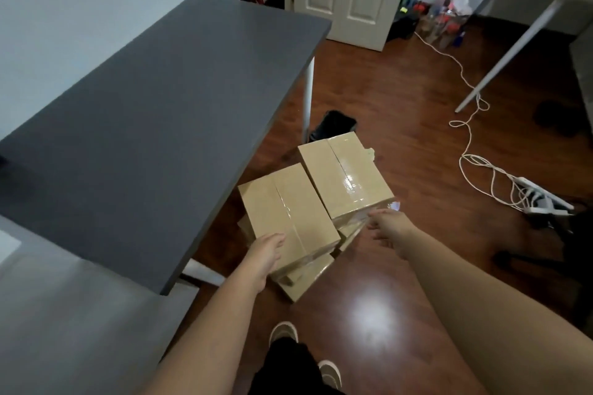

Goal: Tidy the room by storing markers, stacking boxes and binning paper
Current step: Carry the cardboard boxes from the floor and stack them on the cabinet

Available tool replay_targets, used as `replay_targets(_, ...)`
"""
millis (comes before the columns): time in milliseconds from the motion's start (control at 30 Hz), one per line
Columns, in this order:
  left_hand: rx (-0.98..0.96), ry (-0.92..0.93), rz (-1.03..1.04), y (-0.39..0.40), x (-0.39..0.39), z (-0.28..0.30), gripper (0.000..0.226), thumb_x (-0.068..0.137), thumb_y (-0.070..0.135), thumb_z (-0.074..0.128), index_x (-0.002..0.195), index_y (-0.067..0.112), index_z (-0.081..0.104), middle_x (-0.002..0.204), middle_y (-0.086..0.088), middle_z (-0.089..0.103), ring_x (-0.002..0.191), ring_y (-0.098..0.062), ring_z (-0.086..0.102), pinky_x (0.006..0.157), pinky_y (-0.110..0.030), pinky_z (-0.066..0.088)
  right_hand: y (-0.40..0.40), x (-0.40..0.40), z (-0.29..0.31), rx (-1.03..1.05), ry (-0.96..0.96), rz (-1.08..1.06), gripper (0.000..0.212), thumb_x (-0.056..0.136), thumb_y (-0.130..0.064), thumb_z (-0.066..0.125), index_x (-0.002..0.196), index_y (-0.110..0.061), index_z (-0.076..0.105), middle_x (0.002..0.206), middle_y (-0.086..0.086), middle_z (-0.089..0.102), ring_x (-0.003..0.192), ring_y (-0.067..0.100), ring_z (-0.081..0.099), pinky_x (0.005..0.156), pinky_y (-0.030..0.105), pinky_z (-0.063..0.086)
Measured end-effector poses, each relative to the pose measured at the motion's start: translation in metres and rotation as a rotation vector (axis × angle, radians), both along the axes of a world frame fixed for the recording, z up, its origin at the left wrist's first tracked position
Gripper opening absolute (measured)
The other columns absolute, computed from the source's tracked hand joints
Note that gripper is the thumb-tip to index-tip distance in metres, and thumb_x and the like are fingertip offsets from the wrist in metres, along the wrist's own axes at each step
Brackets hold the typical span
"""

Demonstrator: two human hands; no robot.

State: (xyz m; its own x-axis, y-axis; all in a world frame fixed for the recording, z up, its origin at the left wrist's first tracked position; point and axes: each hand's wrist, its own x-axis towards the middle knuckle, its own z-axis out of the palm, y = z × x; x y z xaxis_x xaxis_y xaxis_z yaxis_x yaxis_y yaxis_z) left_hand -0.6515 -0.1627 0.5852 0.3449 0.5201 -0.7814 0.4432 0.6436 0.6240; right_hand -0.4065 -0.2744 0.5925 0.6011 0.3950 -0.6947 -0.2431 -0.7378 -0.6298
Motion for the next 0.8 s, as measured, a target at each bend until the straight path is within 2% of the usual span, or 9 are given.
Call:
replay_targets(167, -0.085, 0.174, 0.009, 0.003, -0.005, -0.050, 0.041, 0.100, 0.032, 0.049, 0.138, 0.015, 0.051, 0.142, -0.004, 0.053, 0.127, -0.025, 0.049, 0.099, -0.036, 0.038, 0.010, -0.005, -0.049, -0.101, -0.007, 0.124, 0.027, 0.091, -0.010, 0.055, 0.115, -0.007, 0.064, 0.073, 0.000, 0.054, 0.059, 0.013, 0.048, 0.052, 0.025, 0.040)
replay_targets(267, -0.047, 0.268, -0.041, 0.011, -0.010, -0.081, 0.041, 0.100, 0.029, 0.050, 0.135, 0.009, 0.054, 0.136, -0.008, 0.055, 0.123, -0.028, 0.051, 0.090, -0.031, 0.038, 0.019, -0.014, -0.081, -0.125, -0.023, 0.130, 0.024, 0.087, -0.006, 0.056, 0.108, -0.005, 0.068, 0.069, 0.001, 0.054, 0.058, 0.015, 0.046, 0.050, 0.024, 0.037)
replay_targets(333, -0.014, 0.306, -0.076, 0.018, -0.010, -0.097, 0.036, 0.099, 0.025, 0.051, 0.129, 0.006, 0.059, 0.127, -0.011, 0.058, 0.118, -0.029, 0.054, 0.091, -0.034, 0.042, 0.027, -0.018, -0.105, -0.124, -0.038, 0.112, 0.024, 0.086, -0.004, 0.056, 0.106, -0.003, 0.068, 0.081, 0.006, 0.057, 0.072, 0.018, 0.050, 0.066, 0.029, 0.044)
replay_targets(400, 0.014, 0.357, -0.110, 0.023, -0.008, -0.114, 0.023, 0.098, 0.022, 0.052, 0.110, 0.009, 0.068, 0.111, -0.008, 0.060, 0.109, -0.028, 0.057, 0.091, -0.035, 0.045, 0.034, -0.020, -0.132, -0.129, 0.007, 0.134, 0.022, 0.086, -0.004, 0.056, 0.104, 0.001, 0.067, 0.091, 0.012, 0.058, 0.080, 0.021, 0.050, 0.073, 0.031, 0.043)
replay_targets(500, 0.040, 0.432, -0.140, 0.024, -0.005, -0.139, 0.024, 0.096, 0.020, 0.053, 0.073, 0.021, 0.056, 0.092, -0.003, 0.058, 0.094, -0.021, 0.053, 0.081, -0.031, 0.040, 0.038, -0.020, -0.164, -0.151, 0.100, 0.188, 0.025, 0.087, -0.007, 0.057, 0.110, -0.005, 0.066, 0.107, 0.012, 0.062, 0.095, 0.024, 0.053, 0.086, 0.035, 0.043)
replay_targets(567, 0.039, 0.431, -0.143, 0.023, -0.002, -0.156, 0.010, 0.096, 0.021, 0.054, 0.093, 0.019, 0.063, 0.104, -0.004, 0.058, 0.100, -0.021, 0.054, 0.080, -0.028, 0.035, 0.041, -0.017, -0.184, -0.121, 0.129, 0.207, 0.040, 0.088, -0.008, 0.055, 0.128, -0.008, 0.056, 0.116, 0.010, 0.059, 0.108, 0.027, 0.054, 0.093, 0.036, 0.042)
replay_targets(633, 0.034, 0.401, -0.098, 0.019, 0.002, -0.174, 0.031, 0.095, 0.021, 0.055, 0.123, 0.009, 0.061, 0.120, 0.000, 0.058, 0.113, -0.023, 0.055, 0.082, -0.027, 0.034, 0.046, -0.013, -0.200, -0.058, 0.157, 0.205, 0.046, 0.091, -0.009, 0.052, 0.137, -0.013, 0.048, 0.120, 0.007, 0.057, 0.114, 0.025, 0.053, 0.094, 0.032, 0.042)
replay_targets(700, 0.017, 0.354, 0.004, 0.015, 0.008, -0.182, 0.037, 0.093, 0.021, 0.059, 0.128, 0.009, 0.059, 0.130, -0.004, 0.061, 0.109, -0.018, 0.055, 0.085, -0.026, 0.037, 0.049, -0.009, -0.210, -0.018, 0.185, 0.199, 0.037, 0.094, -0.009, 0.052, 0.131, -0.015, 0.050, 0.120, 0.003, 0.057, 0.111, 0.020, 0.052, 0.084, 0.023, 0.042)
replay_targets(800, 0.076, 0.346, 0.233, 0.006, 0.010, -0.182, 0.035, 0.088, 0.026, 0.064, 0.121, 0.016, 0.065, 0.121, -0.002, 0.067, 0.108, -0.019, 0.060, 0.096, -0.035, 0.047, 0.052, -0.007, -0.210, 0.026, 0.228, 0.120, 0.027, 0.092, -0.010, 0.057, 0.119, -0.014, 0.055, 0.108, -0.003, 0.063, 0.096, 0.009, 0.055, 0.069, 0.015, 0.037)
